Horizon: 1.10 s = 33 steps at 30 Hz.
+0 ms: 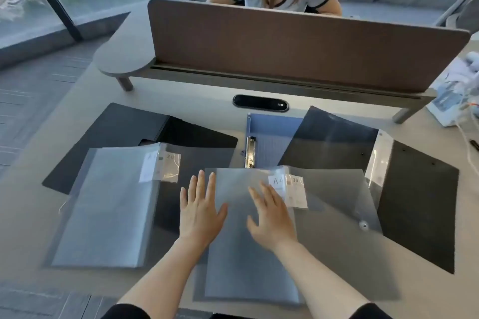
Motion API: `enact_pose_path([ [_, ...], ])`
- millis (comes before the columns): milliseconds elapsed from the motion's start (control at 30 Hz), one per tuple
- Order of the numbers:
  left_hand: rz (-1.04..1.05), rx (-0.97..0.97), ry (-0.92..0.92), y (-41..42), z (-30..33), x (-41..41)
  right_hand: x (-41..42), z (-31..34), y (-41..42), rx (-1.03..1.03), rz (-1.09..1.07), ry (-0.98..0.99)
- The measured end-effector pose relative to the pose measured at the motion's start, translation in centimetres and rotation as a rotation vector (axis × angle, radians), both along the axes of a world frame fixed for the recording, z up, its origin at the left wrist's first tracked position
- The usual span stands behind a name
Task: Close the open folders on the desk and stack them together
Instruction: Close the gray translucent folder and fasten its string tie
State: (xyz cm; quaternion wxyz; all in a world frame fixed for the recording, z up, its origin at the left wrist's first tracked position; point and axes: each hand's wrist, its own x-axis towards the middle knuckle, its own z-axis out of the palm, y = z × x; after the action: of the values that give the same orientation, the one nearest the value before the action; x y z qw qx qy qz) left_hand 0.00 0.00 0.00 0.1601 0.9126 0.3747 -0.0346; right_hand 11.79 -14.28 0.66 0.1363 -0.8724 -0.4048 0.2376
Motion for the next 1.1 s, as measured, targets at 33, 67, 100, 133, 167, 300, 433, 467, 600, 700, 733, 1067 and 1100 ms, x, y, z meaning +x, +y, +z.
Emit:
enact_pose_path([
  [33, -0.003, -0.015, 0.018, 0.2, -0.2, -0.2, -0.1, -0.2, 0.2, -0.015, 0.006, 0.008],
  [67, -0.014, -0.029, 0.033, 0.5, -0.4, -0.4, 0.0, -0.6, 0.4, -0.031, -0.001, 0.015],
  [100, -0.034, -0.038, 0.050, 0.6, -0.8, -0.5, -0.1, -1.0, 0.4, -0.050, -0.009, 0.012],
  [133, -0.064, -0.051, 0.054, 0.8, -1.2, -0.7, -0.2, -1.3, 0.5, -0.060, -0.014, 0.013],
  [167, -0.088, -0.070, 0.061, 0.8, -1.5, -0.7, -0.3, -1.7, 0.6, -0.068, -0.020, 0.013],
  [300, -0.150, -0.129, 0.078, 0.9, -2.5, -0.5, -0.4, -2.8, 0.7, -0.100, -0.042, 0.008],
  [433, -0.195, -0.134, 0.104, 1.0, -3.1, -0.6, -0.4, -3.1, 0.9, -0.130, -0.045, -0.001],
  [467, -0.203, -0.130, 0.105, 1.1, -3.2, -0.6, -0.4, -3.2, 1.0, -0.122, -0.048, 0.004],
  [600, -0.215, -0.125, 0.093, 1.2, -3.7, -0.7, 0.6, -2.8, 0.9, 0.014, -0.113, -0.081],
  [700, -0.214, -0.108, 0.089, 1.1, -3.8, -0.5, 2.5, -2.2, 0.8, 0.068, -0.177, -0.157],
  [733, -0.214, -0.100, 0.099, 1.1, -3.7, -0.4, 3.3, -1.9, 0.8, 0.068, -0.182, -0.188],
  [1067, -0.229, -0.114, 0.104, -1.6, -3.2, 1.9, 10.8, 0.8, 1.9, -0.133, -0.225, -0.015],
  [1100, -0.227, -0.110, 0.109, -1.9, -3.2, 2.2, 11.3, 0.9, 2.0, -0.161, -0.213, -0.006],
])
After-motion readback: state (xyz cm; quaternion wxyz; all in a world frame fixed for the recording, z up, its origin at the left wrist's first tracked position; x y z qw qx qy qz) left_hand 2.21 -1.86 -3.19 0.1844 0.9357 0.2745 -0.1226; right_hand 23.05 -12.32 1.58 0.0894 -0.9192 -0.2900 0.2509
